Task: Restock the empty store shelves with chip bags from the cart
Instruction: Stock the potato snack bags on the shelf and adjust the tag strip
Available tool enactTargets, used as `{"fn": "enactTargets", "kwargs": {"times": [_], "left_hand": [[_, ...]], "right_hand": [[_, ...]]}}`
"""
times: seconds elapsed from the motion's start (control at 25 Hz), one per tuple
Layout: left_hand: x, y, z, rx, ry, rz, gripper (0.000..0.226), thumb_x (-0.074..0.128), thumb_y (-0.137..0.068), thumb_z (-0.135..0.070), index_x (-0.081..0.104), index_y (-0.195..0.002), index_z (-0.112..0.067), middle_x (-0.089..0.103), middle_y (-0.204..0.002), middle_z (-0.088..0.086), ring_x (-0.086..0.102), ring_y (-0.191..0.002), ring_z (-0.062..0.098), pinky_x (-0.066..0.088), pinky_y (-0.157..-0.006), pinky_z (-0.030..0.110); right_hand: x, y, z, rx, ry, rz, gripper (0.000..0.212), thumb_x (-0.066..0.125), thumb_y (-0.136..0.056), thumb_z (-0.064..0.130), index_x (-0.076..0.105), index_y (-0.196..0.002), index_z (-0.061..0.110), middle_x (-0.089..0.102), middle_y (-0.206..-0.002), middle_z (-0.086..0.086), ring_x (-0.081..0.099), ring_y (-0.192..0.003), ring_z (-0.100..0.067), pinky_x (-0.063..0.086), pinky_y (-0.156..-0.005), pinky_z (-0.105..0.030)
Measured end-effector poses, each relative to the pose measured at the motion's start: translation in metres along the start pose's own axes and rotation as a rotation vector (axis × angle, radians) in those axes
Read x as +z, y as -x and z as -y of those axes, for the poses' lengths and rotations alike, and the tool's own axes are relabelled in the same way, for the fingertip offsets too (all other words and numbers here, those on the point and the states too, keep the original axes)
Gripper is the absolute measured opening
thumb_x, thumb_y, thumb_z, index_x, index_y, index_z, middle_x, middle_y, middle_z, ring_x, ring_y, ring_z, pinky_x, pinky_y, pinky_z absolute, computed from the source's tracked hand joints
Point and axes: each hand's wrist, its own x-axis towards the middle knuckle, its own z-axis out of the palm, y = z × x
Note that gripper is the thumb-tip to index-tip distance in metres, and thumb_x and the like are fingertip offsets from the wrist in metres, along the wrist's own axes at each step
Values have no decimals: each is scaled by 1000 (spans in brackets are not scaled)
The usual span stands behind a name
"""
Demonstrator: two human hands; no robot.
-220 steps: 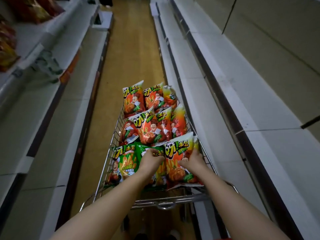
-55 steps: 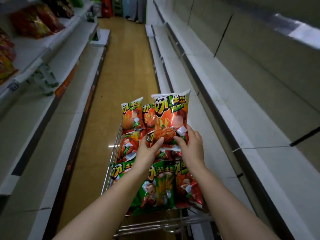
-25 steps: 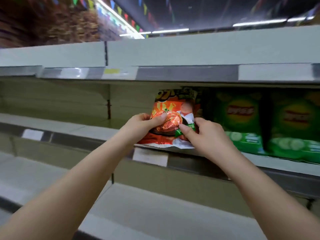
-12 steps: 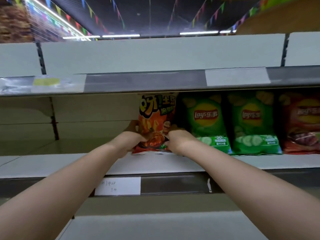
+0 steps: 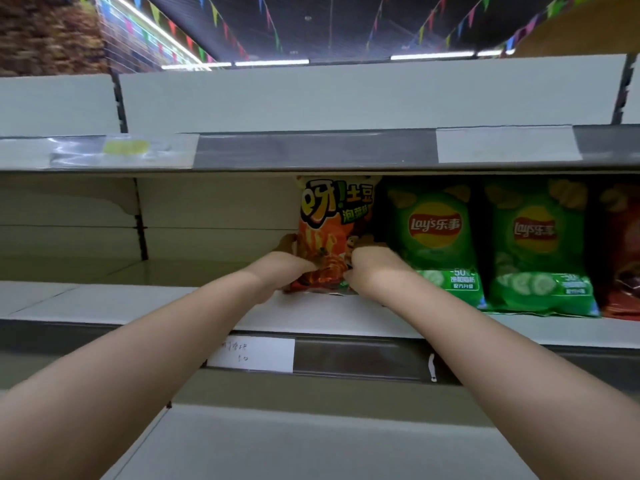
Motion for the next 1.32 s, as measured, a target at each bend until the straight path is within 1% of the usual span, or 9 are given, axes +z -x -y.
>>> {"fn": "enactTargets", "kwargs": {"times": [0.12,0.24,0.4,0.64,0.92,1.08,1.16,1.24,1.32], "left_hand": [[0,26,-11,25,30,-221,73,66,-86,-28,26,-146,-18,51,-130,7,55,-112,23,46,-89,30],[-3,69,-12,196,19,-462,50,63,-83,-29,45,-128,-15,54,-123,6,56,-108,21,49,-90,36],[-14,144,17,297,22,-670,31,62,-83,-18,47,-109,-22,56,-117,6,56,-109,19,49,-94,43],[-45,254,86,60,-99,-1010,30,64,-84,-23,50,-110,-19,56,-114,2,55,-104,11,46,-87,19],[-91,372,177,-370,-100,-1304,28,58,-84,-5,48,-104,-21,50,-113,3,51,-97,12,44,-83,23],[-101,419,245,-607,-64,-1366,22,57,-85,-7,52,-104,-18,51,-115,6,54,-100,15,46,-85,27],[-99,434,282,-743,-3,-1347,23,56,-88,-11,51,-110,-16,49,-118,5,55,-98,16,49,-85,32],[-94,445,319,-870,69,-1309,24,55,-90,-12,49,-112,-17,48,-120,8,54,-84,12,47,-68,27],[-88,450,355,-964,138,-1269,23,55,-89,-11,48,-111,-16,49,-121,13,49,-67,11,39,-53,23]], "right_hand": [[-14,23,16,-93,-64,-254,24,45,-96,20,55,-110,4,57,-109,-13,57,-96,-27,39,-66,-27],[-10,47,36,-310,-374,-527,31,46,-95,26,51,-118,6,54,-114,-12,53,-104,-28,39,-77,-28],[22,73,78,-555,-775,-566,22,52,-91,17,58,-110,8,55,-104,-1,51,-96,-13,29,-74,-14],[88,124,166,-845,-1122,-261,15,55,-89,12,61,-103,6,58,-97,1,52,-86,-6,41,-73,-14],[168,192,267,-1033,-1144,199,18,53,-92,12,61,-106,4,60,-102,-4,52,-83,-7,43,-77,-19],[235,215,310,-1034,-962,440,24,50,-94,17,58,-114,6,57,-106,-2,53,-91,-11,38,-77,-15],[278,221,326,-997,-797,576,29,48,-95,23,54,-119,7,56,-115,-5,54,-98,-16,41,-82,-23],[323,223,334,-939,-612,698,34,49,-94,28,51,-120,7,55,-118,-10,54,-102,-21,42,-81,-28],[362,222,337,-843,-449,826,40,52,-93,30,47,-123,3,55,-120,-14,53,-104,-25,37,-74,-24]]}}
